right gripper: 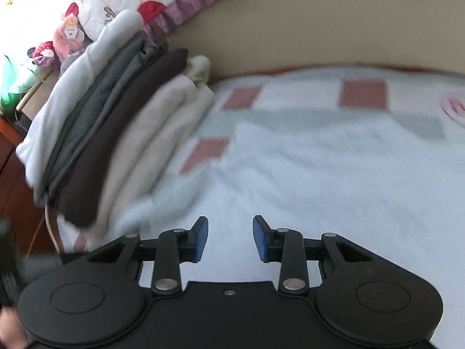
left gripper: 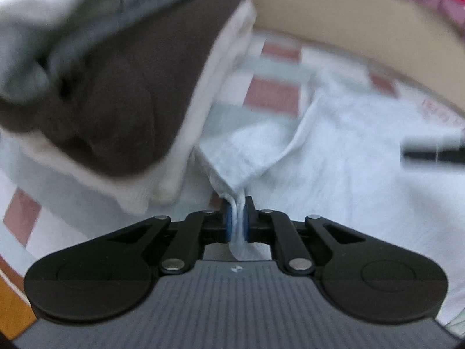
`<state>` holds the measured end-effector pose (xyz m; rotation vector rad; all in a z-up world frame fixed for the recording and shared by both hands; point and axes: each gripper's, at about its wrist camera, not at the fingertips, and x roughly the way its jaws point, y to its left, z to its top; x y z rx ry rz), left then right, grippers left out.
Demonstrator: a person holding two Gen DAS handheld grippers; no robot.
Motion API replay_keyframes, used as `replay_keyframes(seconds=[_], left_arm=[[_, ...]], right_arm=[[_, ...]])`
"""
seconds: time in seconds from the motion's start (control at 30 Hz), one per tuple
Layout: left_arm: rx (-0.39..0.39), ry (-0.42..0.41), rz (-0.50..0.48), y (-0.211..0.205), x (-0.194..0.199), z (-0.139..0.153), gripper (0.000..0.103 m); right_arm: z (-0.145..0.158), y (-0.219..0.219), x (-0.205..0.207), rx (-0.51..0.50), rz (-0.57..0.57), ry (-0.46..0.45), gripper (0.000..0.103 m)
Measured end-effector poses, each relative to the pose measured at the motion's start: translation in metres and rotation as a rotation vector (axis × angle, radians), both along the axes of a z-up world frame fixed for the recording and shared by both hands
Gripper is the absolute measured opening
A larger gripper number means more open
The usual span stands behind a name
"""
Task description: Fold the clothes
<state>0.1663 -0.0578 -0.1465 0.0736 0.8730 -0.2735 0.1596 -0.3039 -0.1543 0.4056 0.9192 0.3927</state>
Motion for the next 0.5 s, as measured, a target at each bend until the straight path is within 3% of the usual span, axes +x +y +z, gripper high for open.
replay_keyframes(seconds=[0.13,0.2,0.23,0.33,0.4,0.5], left_arm=[[0.032,-0.227,-0.200,-0.037,-0.036,0.027,0.008],[0.032,-0.290,-0.352,-0.061,-0.056,0.031,0.008],[0.036,-0.283,-0.430,-0.074,-0.064,0.028,0.010],[0.063,-0.091,-0.561,-0.107,-0.068,0.004,0.013],[0.017,0.084,-0.561,-0.110,-0.059,-0.011,0.013],[-0.030,0.170,-0.505,-0.095,-0.042,-0.012,0.015]], right_arm=[[-0.004,-0.018,-0.034,-0.092,0.026,0.039,0.039],[-0.004,-0.027,-0.048,-0.137,0.028,0.045,0.039],[-0.004,-0.032,-0.051,-0.142,0.018,0.049,0.039],[-0.006,-0.050,-0.058,-0.132,-0.013,0.071,0.039],[-0.010,-0.057,-0.059,-0.117,-0.035,0.083,0.039],[-0.015,-0.062,-0.058,-0.063,-0.055,0.098,0.039]])
